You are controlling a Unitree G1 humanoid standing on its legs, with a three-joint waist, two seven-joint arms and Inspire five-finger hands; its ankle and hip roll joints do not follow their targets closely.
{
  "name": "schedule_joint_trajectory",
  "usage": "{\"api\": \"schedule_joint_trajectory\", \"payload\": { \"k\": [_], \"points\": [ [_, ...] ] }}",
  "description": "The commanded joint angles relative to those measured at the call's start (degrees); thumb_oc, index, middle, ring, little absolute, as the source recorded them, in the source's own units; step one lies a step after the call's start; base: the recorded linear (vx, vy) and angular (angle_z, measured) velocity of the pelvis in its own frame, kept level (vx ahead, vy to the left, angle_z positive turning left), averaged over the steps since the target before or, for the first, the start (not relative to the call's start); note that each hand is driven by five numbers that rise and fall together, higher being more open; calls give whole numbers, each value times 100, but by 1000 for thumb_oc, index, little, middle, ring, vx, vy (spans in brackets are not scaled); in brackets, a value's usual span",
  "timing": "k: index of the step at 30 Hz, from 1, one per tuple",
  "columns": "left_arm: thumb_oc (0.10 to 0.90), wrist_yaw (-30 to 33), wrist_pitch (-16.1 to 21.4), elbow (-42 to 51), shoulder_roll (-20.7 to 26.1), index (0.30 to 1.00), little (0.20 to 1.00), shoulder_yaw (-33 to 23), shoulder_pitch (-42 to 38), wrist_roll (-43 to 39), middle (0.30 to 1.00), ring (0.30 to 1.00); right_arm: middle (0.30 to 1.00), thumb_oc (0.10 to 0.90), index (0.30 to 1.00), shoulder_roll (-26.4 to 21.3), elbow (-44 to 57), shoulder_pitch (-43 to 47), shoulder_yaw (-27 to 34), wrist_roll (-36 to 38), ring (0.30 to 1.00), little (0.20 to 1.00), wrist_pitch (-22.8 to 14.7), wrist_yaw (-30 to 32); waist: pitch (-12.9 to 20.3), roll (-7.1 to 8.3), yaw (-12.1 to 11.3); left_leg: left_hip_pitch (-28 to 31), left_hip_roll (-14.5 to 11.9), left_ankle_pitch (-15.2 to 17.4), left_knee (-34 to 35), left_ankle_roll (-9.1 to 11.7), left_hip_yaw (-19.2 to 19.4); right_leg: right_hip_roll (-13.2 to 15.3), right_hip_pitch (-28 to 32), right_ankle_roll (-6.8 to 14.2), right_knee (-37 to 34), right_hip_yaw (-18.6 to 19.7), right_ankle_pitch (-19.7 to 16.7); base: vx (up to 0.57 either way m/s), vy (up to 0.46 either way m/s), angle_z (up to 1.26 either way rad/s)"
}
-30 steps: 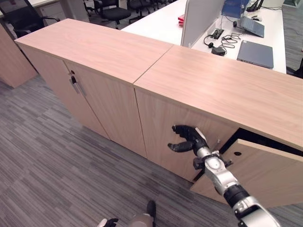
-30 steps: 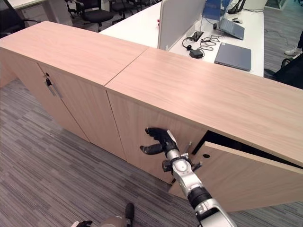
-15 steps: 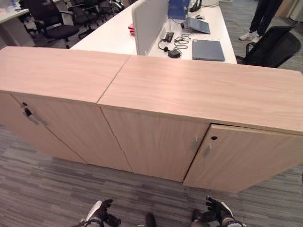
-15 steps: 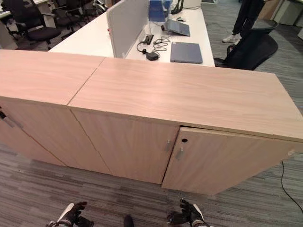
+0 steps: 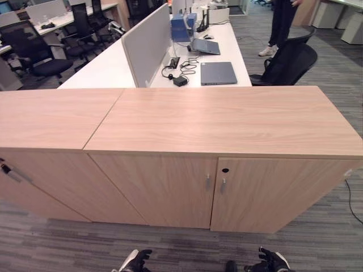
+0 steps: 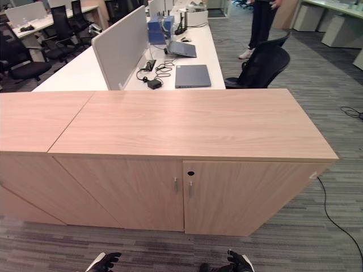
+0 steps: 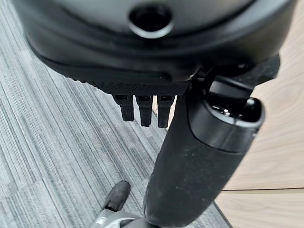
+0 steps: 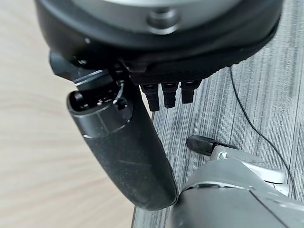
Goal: Put the empty folder in the office cabinet
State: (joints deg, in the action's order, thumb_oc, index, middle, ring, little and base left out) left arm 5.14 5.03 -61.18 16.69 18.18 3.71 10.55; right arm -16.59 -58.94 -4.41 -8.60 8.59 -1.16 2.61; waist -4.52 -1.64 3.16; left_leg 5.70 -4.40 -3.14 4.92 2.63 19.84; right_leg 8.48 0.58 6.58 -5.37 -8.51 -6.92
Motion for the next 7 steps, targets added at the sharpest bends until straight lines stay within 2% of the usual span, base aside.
{"api": "schedule_joint_trajectory", "payload": {
  "k": [1, 7],
  "points": [
    [800, -146, 194, 54, 2, 900, 900, -208, -329, -408, 900, 900, 900, 800, 900, -79, -120, 526, 108, 386, 900, 900, -264, 107, -197, -128, 48, 260, -242, 503, 8, 276, -698, 222, 418, 380, 242, 51, 792, 43, -45, -14],
    [800, -285, 199, 59, -99, 900, 900, -171, -304, -585, 900, 900, 900, 800, 900, -61, -227, 521, 80, 416, 900, 900, -267, 74, -199, -137, 98, 350, -289, 522, -10, 308, -653, 166, 508, 344, 230, 68, 845, 25, -28, -1]
  ]
}}
